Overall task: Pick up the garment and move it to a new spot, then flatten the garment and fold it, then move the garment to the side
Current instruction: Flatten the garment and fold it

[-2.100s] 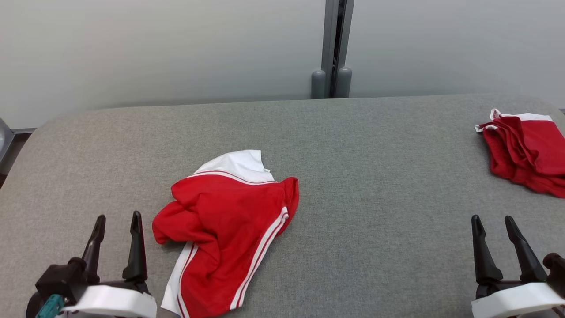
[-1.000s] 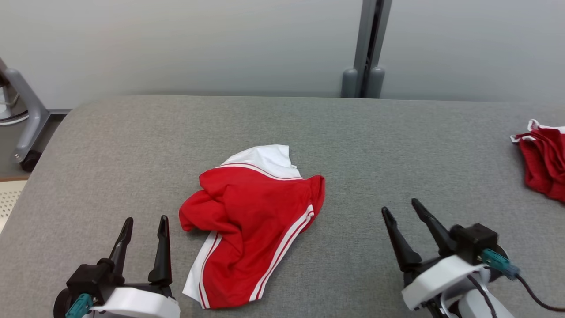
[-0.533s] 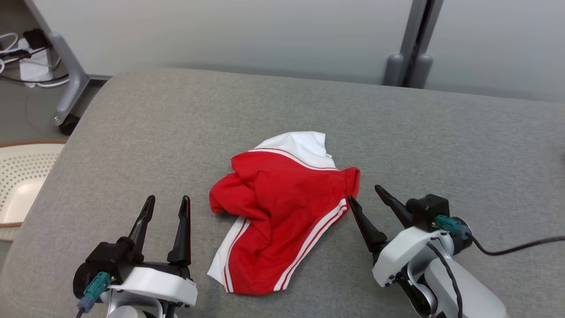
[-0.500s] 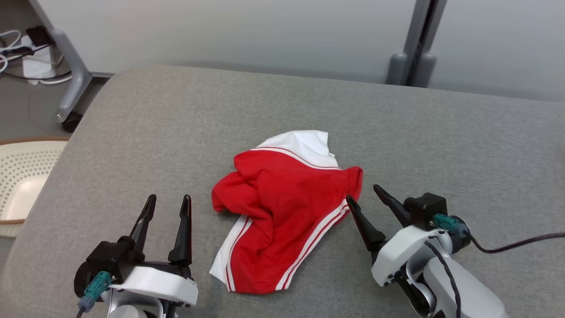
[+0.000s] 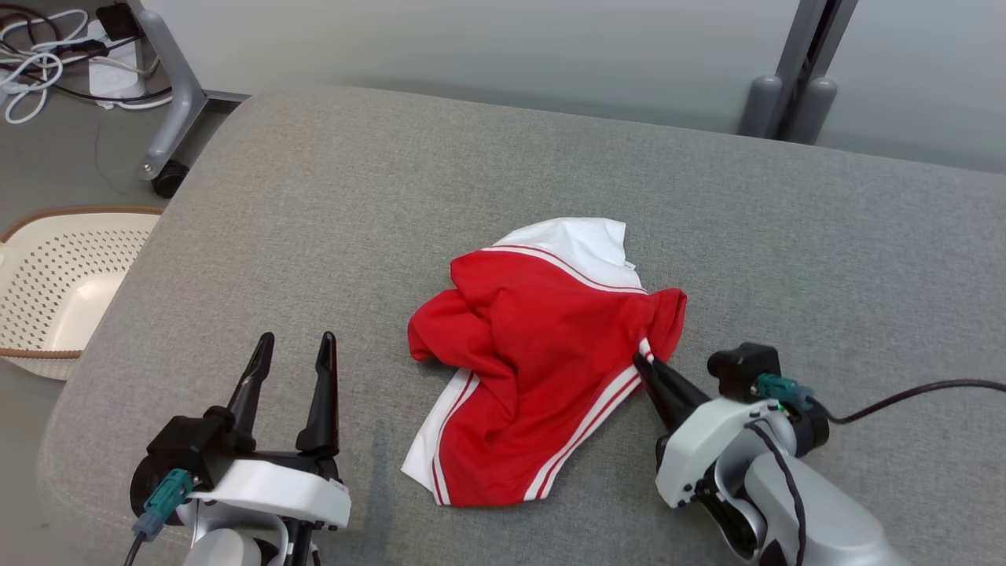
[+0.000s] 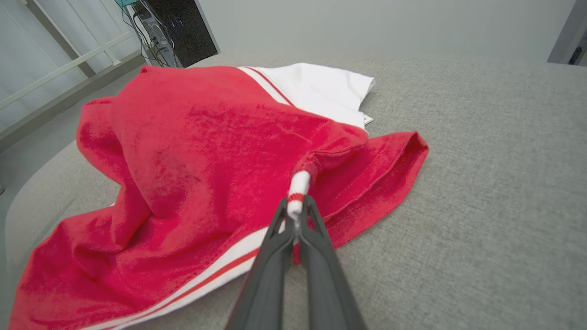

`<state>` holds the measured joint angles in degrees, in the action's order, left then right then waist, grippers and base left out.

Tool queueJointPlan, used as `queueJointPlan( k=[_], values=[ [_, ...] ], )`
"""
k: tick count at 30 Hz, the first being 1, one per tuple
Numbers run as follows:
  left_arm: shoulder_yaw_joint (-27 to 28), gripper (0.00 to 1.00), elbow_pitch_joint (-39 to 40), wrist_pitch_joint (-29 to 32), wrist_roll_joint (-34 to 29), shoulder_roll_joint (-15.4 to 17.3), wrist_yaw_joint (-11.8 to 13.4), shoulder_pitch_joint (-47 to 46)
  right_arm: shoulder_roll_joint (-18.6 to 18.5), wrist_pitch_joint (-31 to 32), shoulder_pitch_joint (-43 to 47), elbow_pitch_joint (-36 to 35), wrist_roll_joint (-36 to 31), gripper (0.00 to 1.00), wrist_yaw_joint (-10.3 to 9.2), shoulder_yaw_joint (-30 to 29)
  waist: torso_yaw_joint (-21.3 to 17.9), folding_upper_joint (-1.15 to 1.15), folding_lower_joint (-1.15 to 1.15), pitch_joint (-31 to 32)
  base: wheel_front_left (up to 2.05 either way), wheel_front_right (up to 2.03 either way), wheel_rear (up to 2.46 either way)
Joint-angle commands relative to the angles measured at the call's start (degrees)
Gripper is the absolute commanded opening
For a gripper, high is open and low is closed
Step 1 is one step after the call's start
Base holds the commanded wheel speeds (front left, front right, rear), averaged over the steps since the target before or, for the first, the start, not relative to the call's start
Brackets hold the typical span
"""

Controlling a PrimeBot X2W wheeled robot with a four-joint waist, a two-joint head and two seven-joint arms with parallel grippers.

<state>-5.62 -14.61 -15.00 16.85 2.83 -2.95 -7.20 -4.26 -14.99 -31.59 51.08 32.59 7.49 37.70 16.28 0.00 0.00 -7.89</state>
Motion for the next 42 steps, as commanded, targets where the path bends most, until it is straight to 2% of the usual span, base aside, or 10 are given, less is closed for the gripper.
queueJointPlan(
  k=[1,14,19,24,31,42],
  values=[
    [0.56,1.0,-0.01,-0.22,0.27,0.2,0.14,-0.57,-0.7,-0.28,-1.2,-0.65,0.41,0.0,0.01,-0.24,-0.24,0.0,0.0,0.09,0.0,0.0,0.0],
    [2.56,1.0,-1.1,-0.22,-0.13,0.18,-1.08,1.26,-7.13,-0.29,1.58,-10.39,-1.22,0.0,0.0,-5.68,-5.75,0.0,0.0,2.64,0.0,0.0,0.0],
    [3.34,1.0,-1.53,-0.22,-0.43,0.18,-1.66,2.23,-12.67,-0.28,5.84,-15.98,-1.6,0.0,0.0,-9.12,-8.73,0.0,0.0,3.9,0.0,0.0,0.0],
    [3.79,1.0,-1.59,-0.22,-0.69,0.19,-1.95,3.26,-16.21,-0.28,9.71,-18.39,-1.25,0.0,0.0,-12.92,-10.16,0.0,0.0,4.6,0.0,0.0,0.0],
    [4.33,1.0,-1.69,-0.22,-0.94,0.2,-2.53,3.85,-20.89,-0.28,16.49,-19.06,-1.06,0.0,0.0,-20.59,-11.56,0.0,0.0,5.07,0.0,0.0,0.0],
    [5.16,1.0,-2.42,-0.22,-1.67,0.2,-3.14,4.12,-24.37,-0.15,20.04,-17.53,-2.68,0.0,0.0,-30.97,-12.19,0.0,0.0,6.28,0.0,0.0,0.0]
  ],
)
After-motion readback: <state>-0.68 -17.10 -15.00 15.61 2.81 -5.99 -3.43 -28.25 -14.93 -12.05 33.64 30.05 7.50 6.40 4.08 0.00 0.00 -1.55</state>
